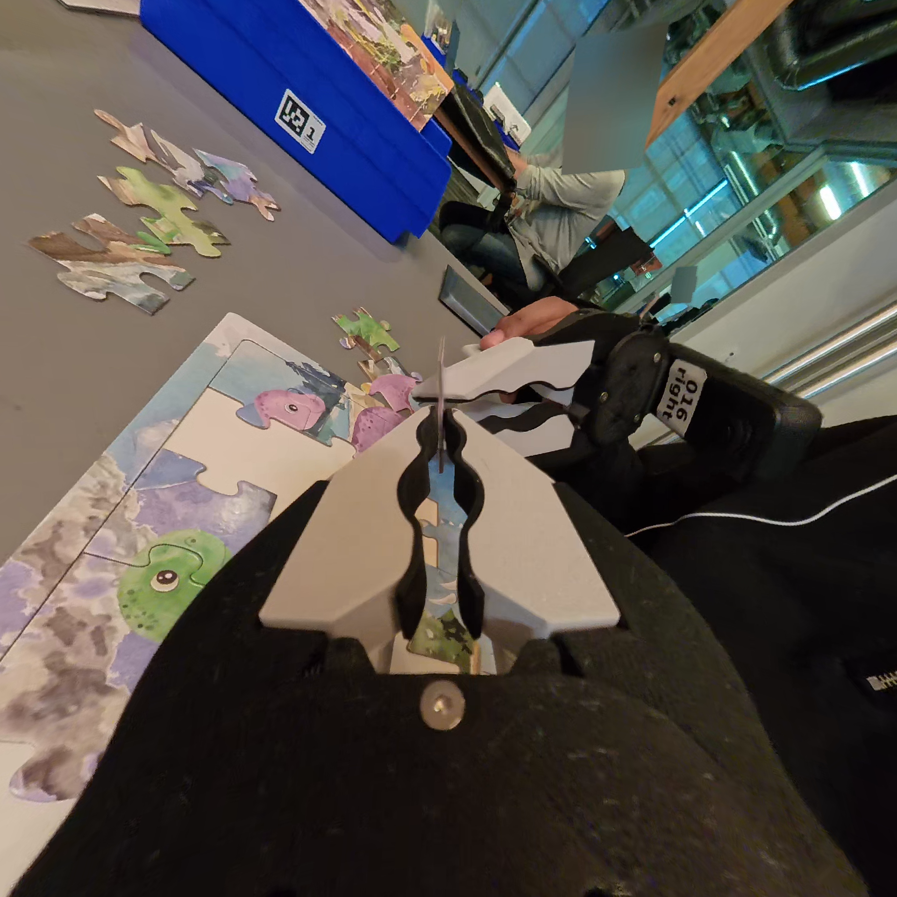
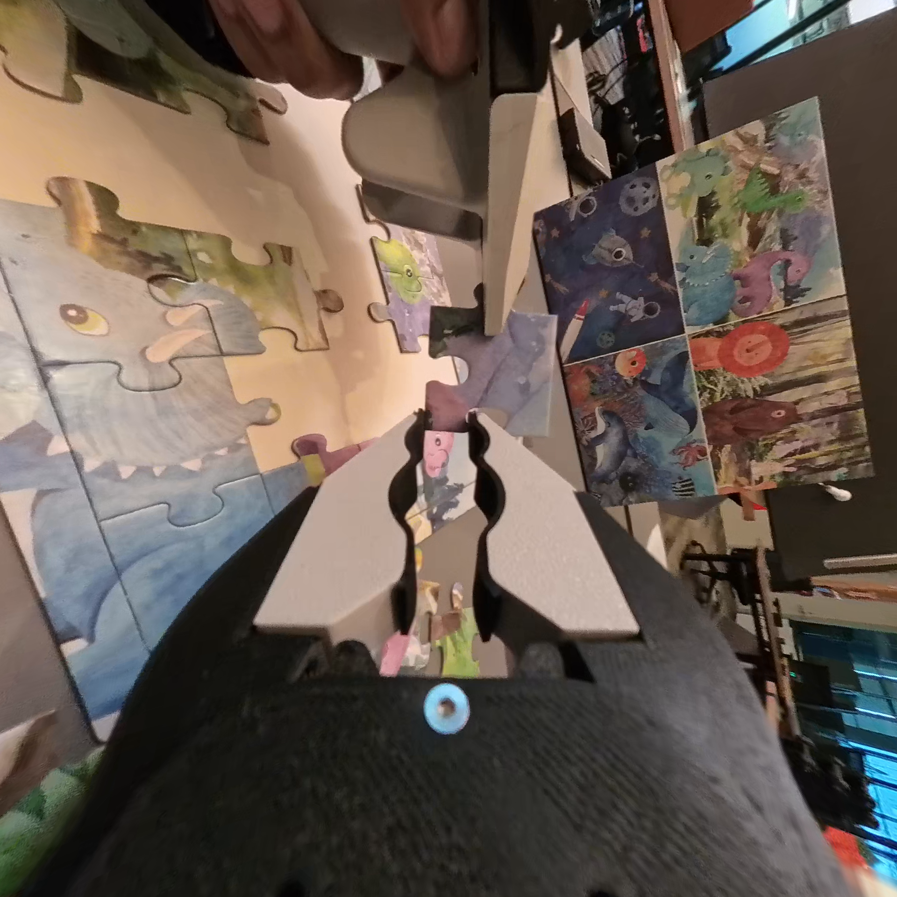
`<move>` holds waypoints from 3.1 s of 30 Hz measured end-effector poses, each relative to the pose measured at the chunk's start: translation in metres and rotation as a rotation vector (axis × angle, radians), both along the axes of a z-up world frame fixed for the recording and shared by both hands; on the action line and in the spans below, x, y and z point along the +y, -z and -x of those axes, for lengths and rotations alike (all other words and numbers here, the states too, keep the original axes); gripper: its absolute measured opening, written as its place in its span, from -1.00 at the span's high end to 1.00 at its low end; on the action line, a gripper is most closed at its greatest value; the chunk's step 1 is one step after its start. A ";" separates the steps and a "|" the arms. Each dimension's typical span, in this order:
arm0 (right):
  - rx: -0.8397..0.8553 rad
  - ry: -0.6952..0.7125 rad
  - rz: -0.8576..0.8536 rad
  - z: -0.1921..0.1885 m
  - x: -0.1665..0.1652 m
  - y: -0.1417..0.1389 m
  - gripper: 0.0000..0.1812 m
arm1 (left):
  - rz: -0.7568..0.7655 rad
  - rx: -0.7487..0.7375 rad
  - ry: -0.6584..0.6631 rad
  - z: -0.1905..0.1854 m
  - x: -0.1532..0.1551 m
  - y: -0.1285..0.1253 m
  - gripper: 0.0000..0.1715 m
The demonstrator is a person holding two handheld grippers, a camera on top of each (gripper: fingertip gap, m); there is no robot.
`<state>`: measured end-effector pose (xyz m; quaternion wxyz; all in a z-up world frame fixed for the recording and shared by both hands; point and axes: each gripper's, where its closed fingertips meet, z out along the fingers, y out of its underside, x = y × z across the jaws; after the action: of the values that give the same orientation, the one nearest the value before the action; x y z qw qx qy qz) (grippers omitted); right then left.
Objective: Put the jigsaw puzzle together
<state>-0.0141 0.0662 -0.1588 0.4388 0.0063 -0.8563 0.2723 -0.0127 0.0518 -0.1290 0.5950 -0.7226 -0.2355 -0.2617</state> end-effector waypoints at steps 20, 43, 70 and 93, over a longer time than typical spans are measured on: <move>-0.639 -0.259 -0.146 -0.051 -0.005 0.046 0.82 | 0.061 0.193 -0.119 0.015 -0.007 -0.002 0.67; -0.876 -0.274 0.154 -0.037 -0.033 0.051 0.23 | 0.328 0.306 0.007 -0.019 -0.052 0.034 0.65; -0.807 -0.286 0.184 -0.034 -0.014 0.049 0.51 | 0.517 0.351 0.093 -0.028 -0.045 0.075 0.71; -0.773 -0.333 0.194 -0.035 -0.026 0.046 0.67 | 0.515 0.369 0.118 -0.032 -0.045 0.075 0.72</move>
<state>0.0205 0.0403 -0.2052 0.0342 0.0006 -0.9156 0.4007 0.0196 0.0072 -0.2038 0.4091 -0.8971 -0.1395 -0.0921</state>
